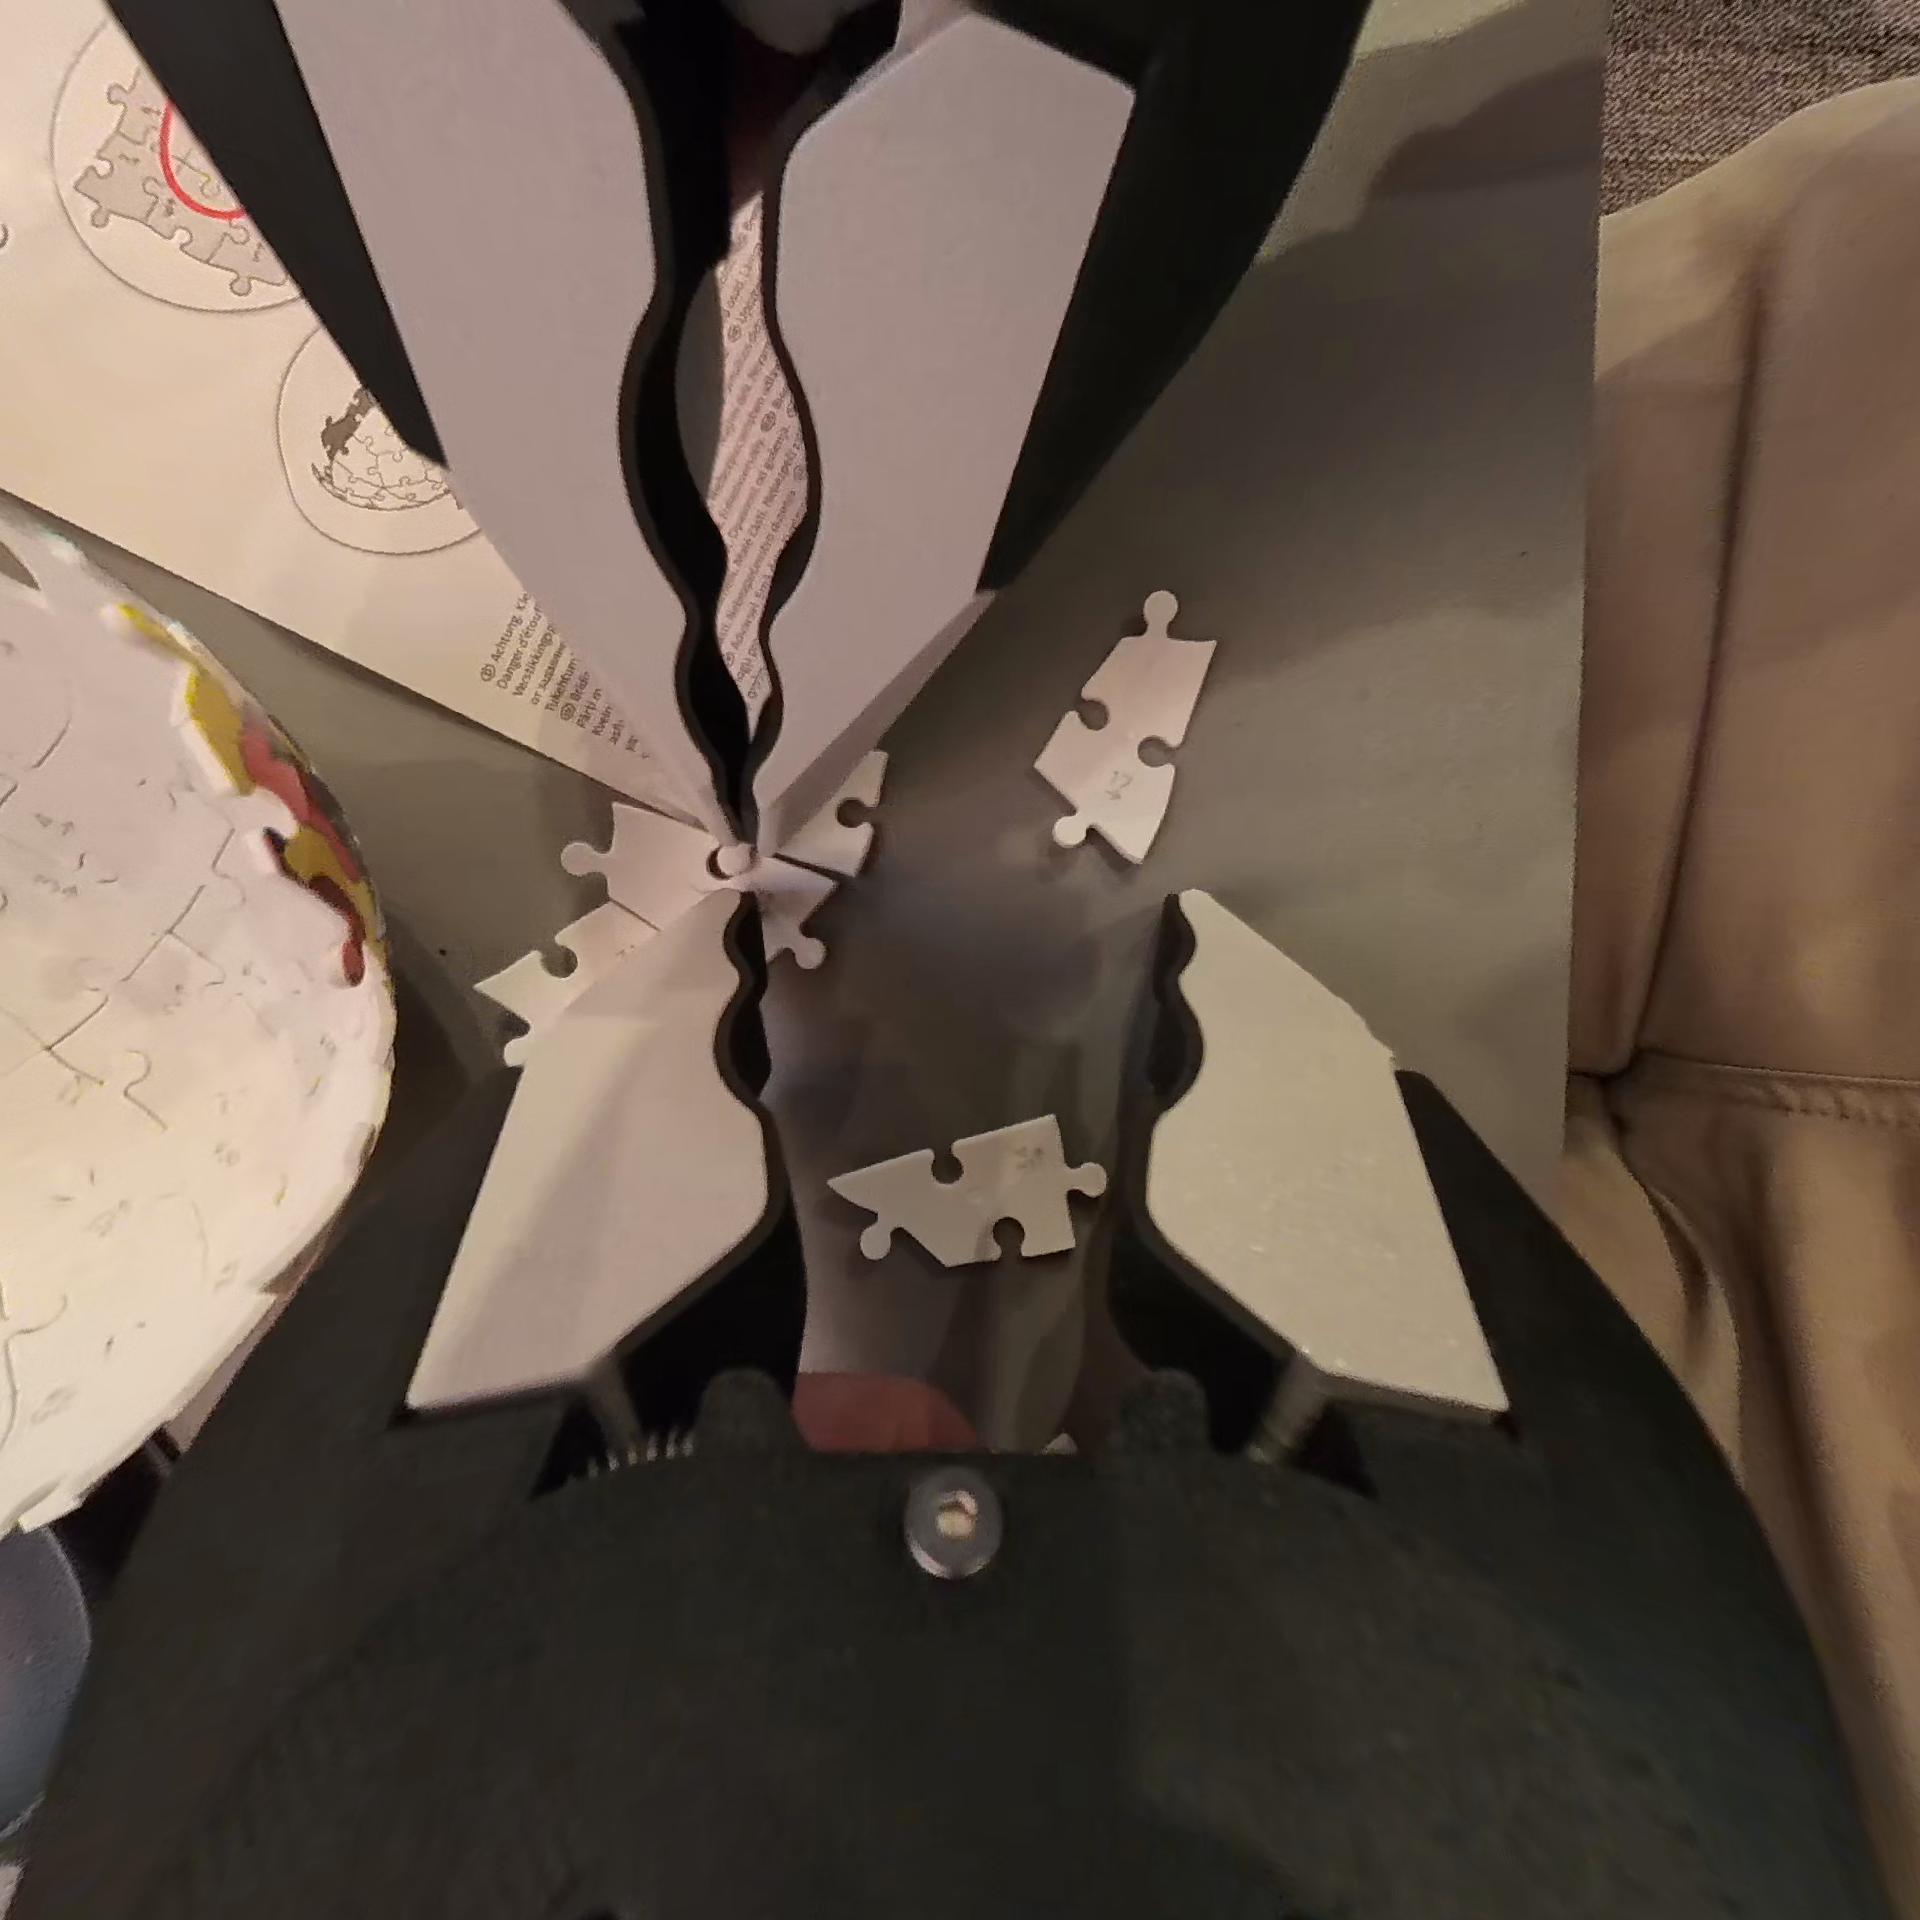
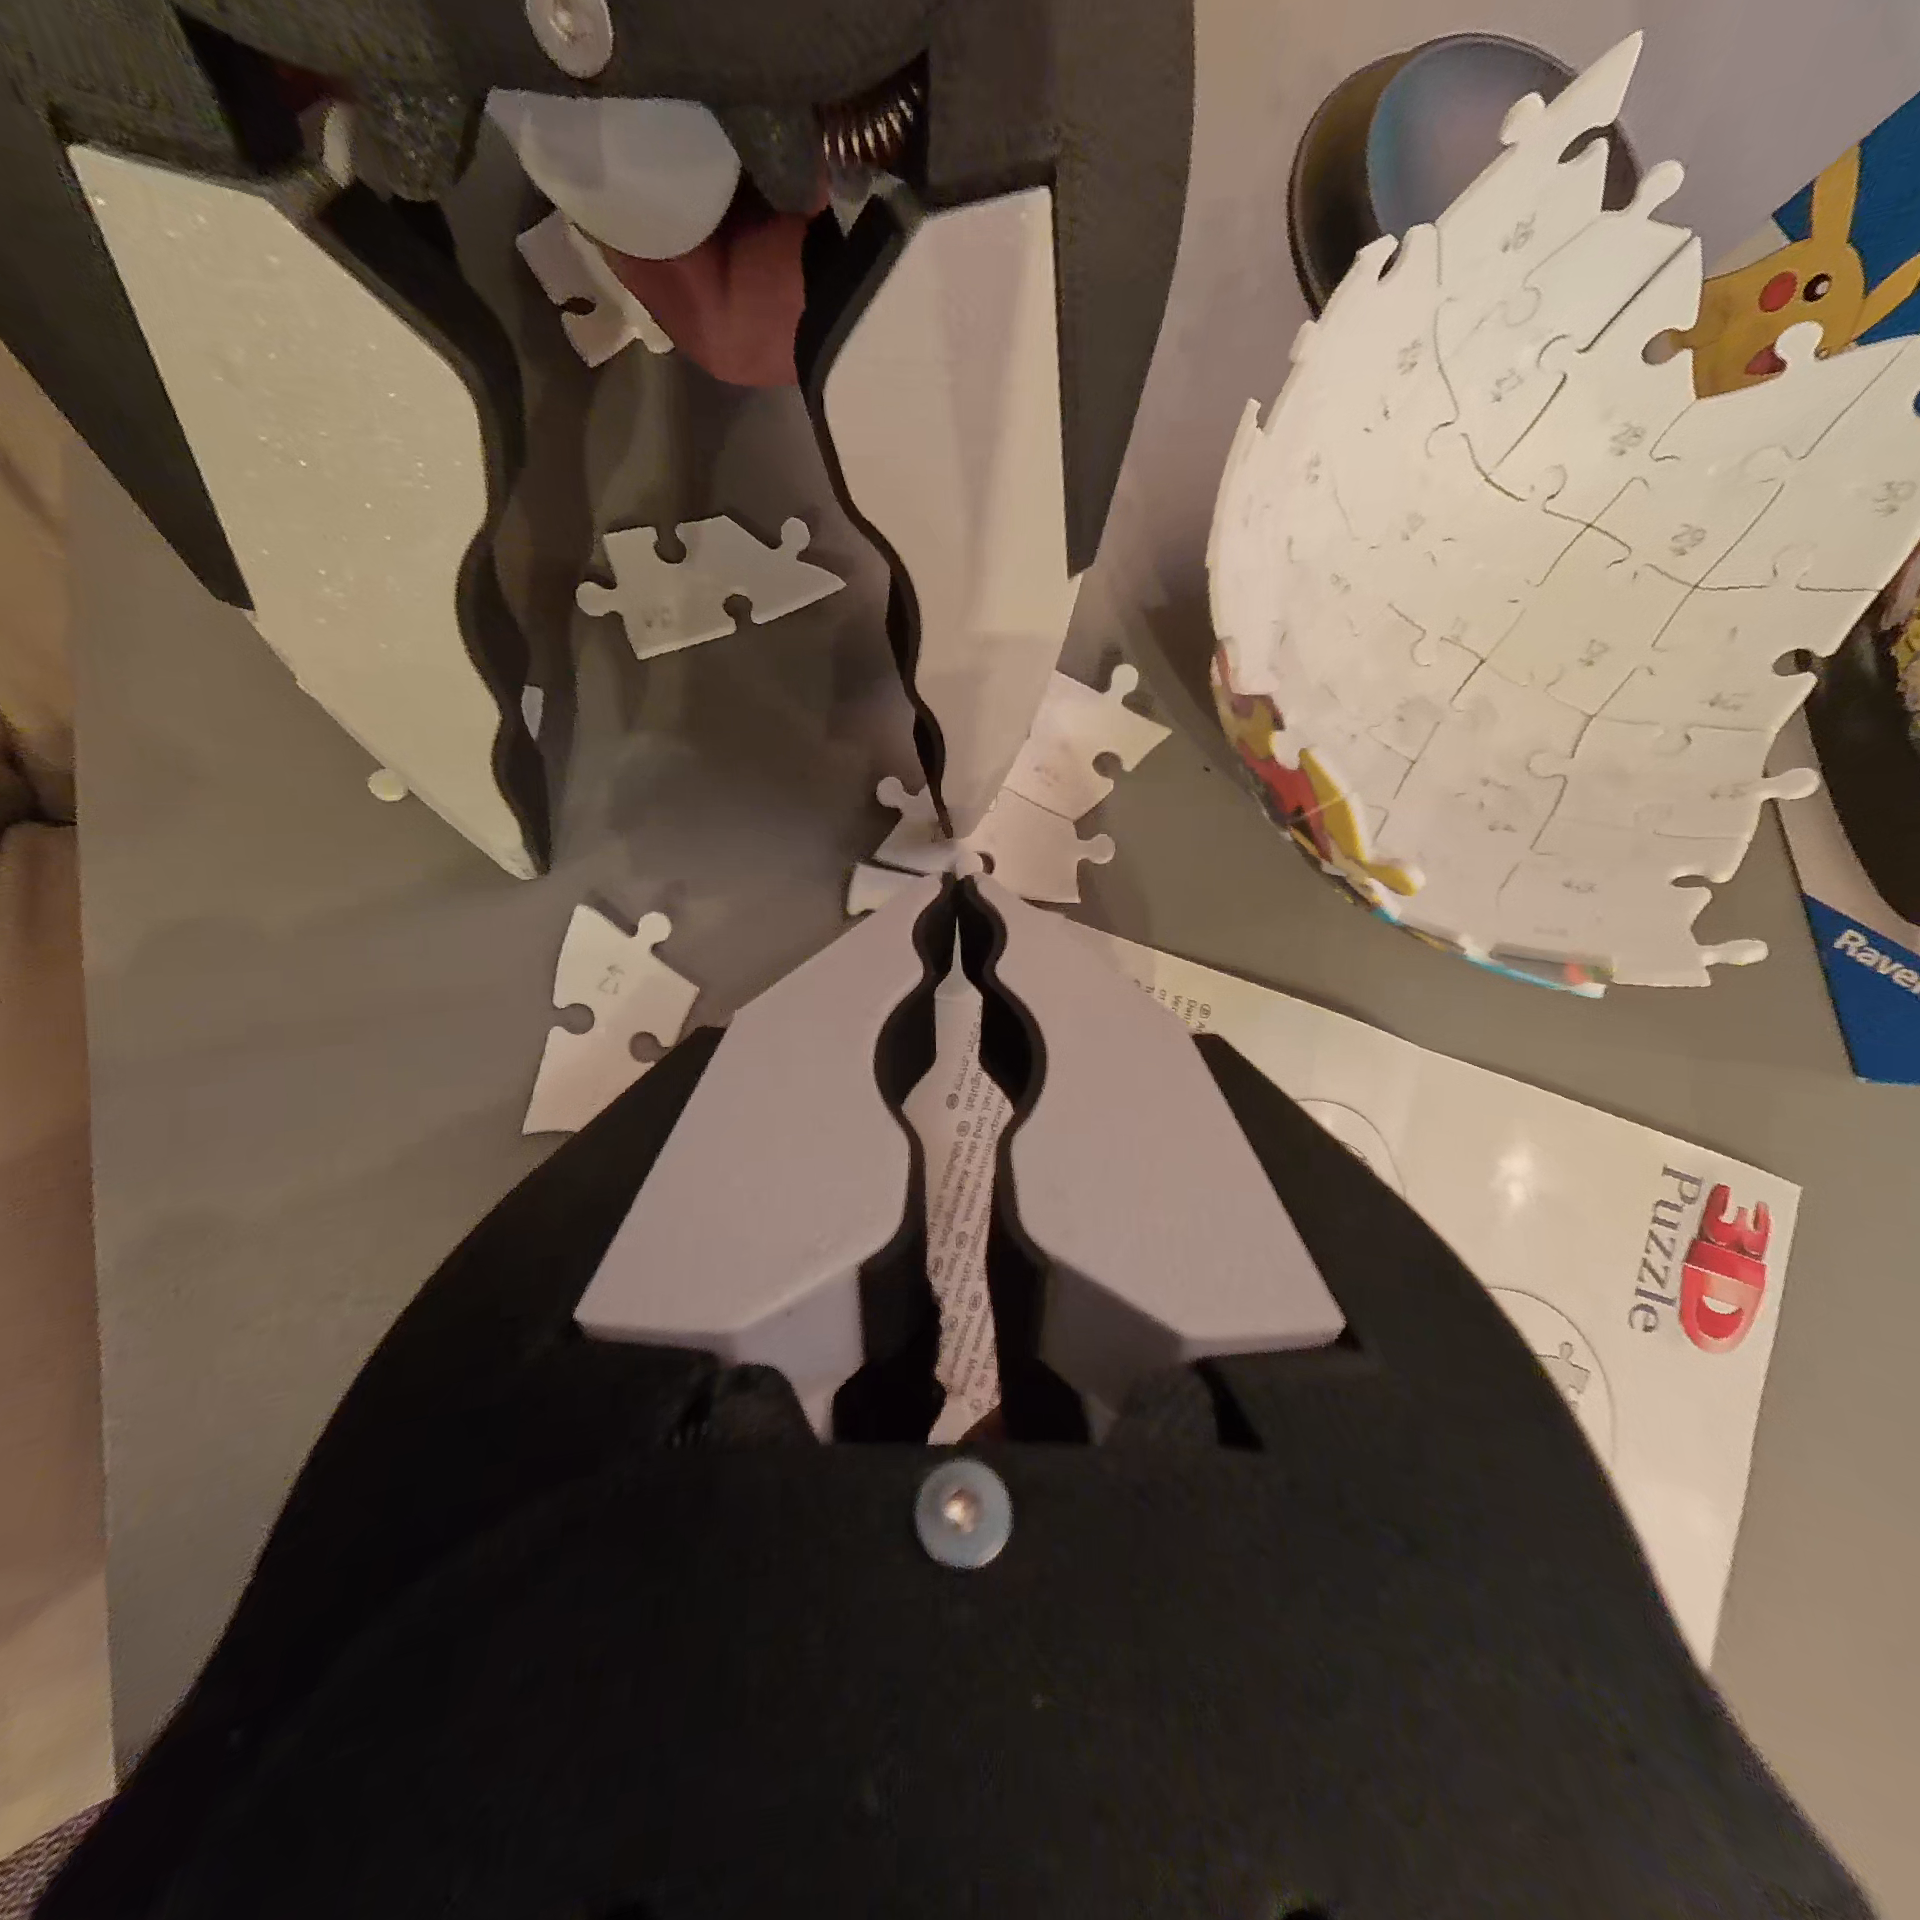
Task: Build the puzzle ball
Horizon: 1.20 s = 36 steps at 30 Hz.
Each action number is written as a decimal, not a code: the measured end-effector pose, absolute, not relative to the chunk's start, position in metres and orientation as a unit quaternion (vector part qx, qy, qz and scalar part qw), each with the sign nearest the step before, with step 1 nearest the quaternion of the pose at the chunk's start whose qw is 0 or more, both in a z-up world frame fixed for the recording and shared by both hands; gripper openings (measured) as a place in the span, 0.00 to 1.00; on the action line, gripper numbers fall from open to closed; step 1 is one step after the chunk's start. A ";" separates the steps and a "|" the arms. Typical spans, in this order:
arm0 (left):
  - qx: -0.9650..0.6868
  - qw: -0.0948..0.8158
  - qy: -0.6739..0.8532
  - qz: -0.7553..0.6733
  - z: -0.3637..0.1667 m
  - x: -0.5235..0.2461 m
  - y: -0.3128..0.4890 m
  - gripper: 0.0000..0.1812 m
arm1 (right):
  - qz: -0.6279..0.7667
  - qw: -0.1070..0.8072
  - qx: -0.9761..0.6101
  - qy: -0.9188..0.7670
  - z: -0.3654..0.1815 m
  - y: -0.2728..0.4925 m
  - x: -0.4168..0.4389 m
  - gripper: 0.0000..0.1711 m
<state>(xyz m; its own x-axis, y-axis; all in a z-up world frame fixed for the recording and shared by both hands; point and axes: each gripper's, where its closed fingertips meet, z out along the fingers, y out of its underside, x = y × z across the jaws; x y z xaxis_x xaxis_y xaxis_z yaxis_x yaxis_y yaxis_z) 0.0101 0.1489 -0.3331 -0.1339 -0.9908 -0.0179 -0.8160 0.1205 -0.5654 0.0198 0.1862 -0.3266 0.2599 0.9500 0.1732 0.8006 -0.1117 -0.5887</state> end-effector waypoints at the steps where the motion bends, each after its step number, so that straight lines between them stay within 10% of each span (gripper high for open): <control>1: -0.626 0.201 0.721 -0.218 -0.333 0.010 0.149 0.39 | 0.125 0.300 -0.735 -0.595 -0.327 0.186 0.019 0.00; 36: -0.637 0.197 0.718 -0.199 -0.334 0.002 0.155 0.38 | 0.122 0.307 -0.725 -0.605 -0.328 0.187 0.015 0.00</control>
